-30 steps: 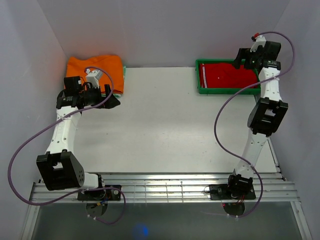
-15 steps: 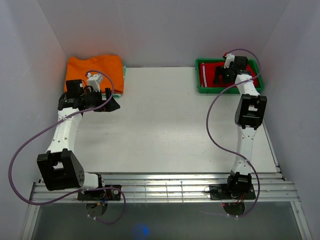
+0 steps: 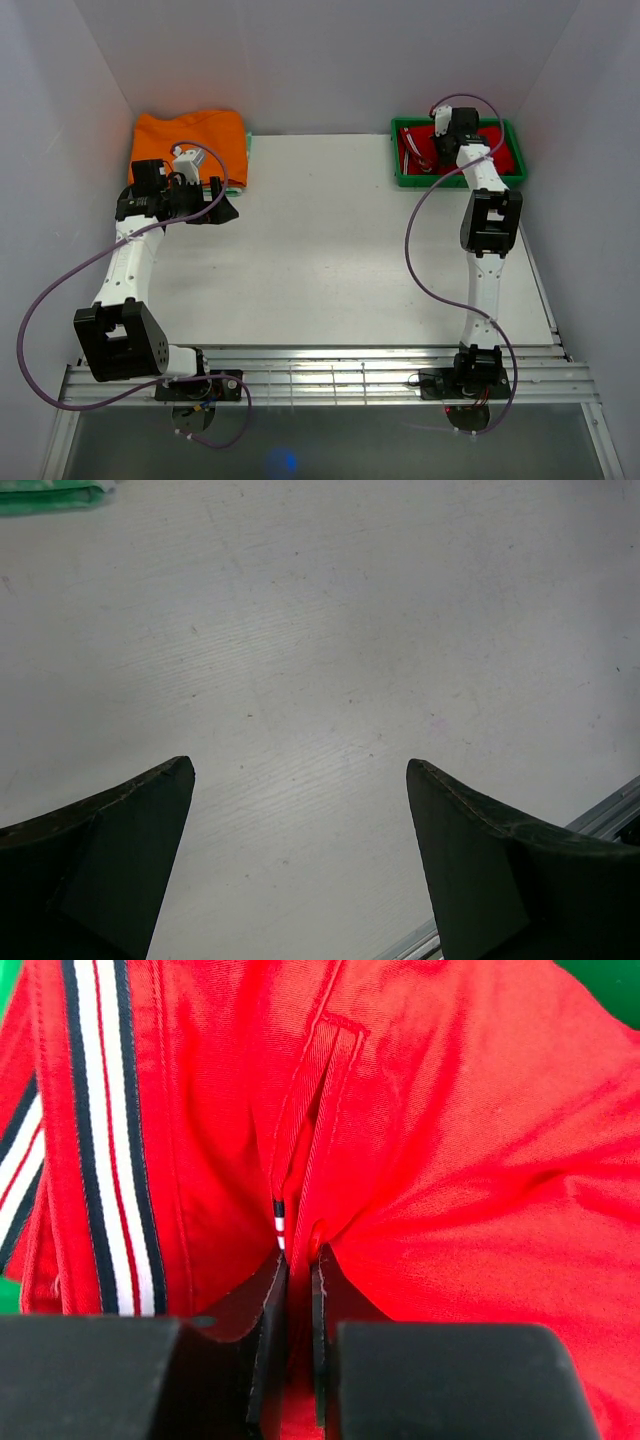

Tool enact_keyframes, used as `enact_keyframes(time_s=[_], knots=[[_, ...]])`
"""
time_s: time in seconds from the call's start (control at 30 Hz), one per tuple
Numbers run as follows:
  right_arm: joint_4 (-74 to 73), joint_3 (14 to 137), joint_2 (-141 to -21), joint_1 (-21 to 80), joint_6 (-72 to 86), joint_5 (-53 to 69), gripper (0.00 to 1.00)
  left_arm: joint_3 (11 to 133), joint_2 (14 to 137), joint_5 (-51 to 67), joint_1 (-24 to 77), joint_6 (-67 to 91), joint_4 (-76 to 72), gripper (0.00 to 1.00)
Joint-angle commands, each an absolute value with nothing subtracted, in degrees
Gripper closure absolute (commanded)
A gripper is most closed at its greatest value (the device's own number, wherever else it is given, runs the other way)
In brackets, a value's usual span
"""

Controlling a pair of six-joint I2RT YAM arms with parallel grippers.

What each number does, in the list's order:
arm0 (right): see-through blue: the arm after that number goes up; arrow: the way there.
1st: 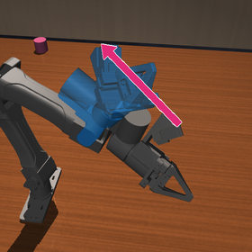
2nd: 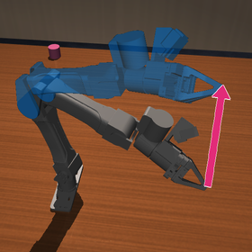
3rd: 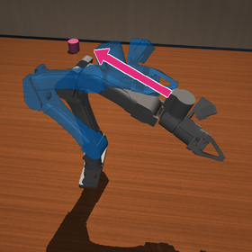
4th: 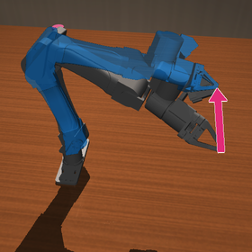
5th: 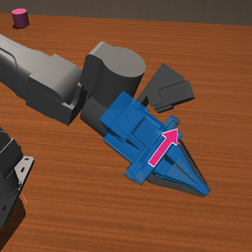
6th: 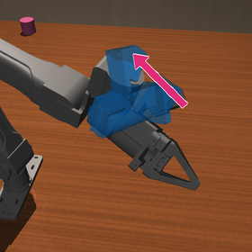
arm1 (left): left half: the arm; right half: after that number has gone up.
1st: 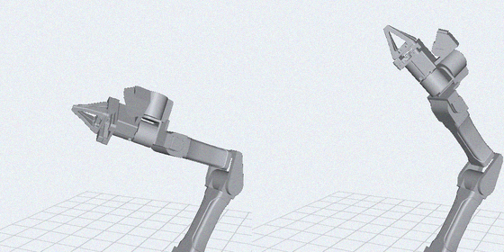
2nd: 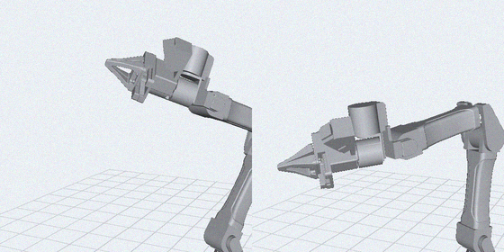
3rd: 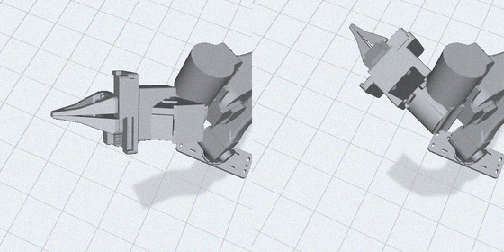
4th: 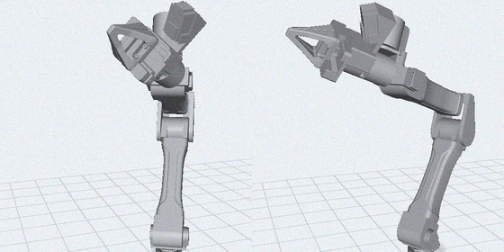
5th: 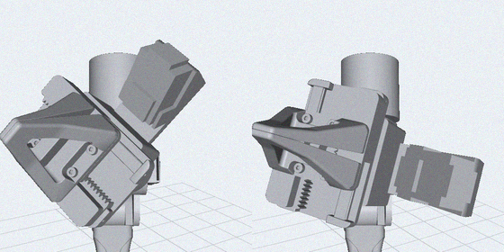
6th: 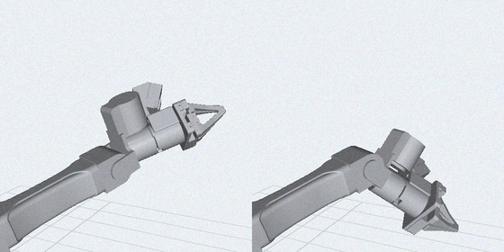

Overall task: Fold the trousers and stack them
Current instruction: Grab the trousers from the pile, then move the trousers to the center of the board

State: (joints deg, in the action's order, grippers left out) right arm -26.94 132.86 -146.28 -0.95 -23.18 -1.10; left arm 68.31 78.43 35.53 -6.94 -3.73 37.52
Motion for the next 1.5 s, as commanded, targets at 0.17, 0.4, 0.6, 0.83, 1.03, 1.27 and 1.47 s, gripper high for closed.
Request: enact_keyframes(time_s=[0.17,0.4,0.6,0.83,1.03,1.27,1.47], knots=[[-15.58,128.59,-126.41,-3.86,-16.63,7.98,0.92,71.1,75.23,35.07,-6.94,-3.25,37.62,0.02],[3.67,131.12,-113.75,-7.38,-2.82,13.7,0.92,72.95,74.88,31.73,-6.94,-1.23,36.39,0.02],[16.59,132.71,-105.14,-7.73,6.05,14.68,0.92,73.39,73.22,30.77,-6.94,-0.53,36.04,0.02],[23.2,134.31,-95.81,-7.65,10.9,14.15,0.92,72.25,69.97,30.94,-7.03,1.49,35.68,0.02],[22.86,126.13,-85.35,-7.65,8.97,19.5,0.92,71.02,64.78,35.41,-6.94,-1.48,31.56,0.02],[13.31,113.48,-73.93,-7.65,14.84,28.03,0.92,73.99,59.07,49.73,-6.94,-6.94,29.62,0.02],[3.72,89.5,-67.77,-3.53,21.36,36.99,0.92,82.88,62.48,61.26,-6.94,-7.3,36.99,0.02]])
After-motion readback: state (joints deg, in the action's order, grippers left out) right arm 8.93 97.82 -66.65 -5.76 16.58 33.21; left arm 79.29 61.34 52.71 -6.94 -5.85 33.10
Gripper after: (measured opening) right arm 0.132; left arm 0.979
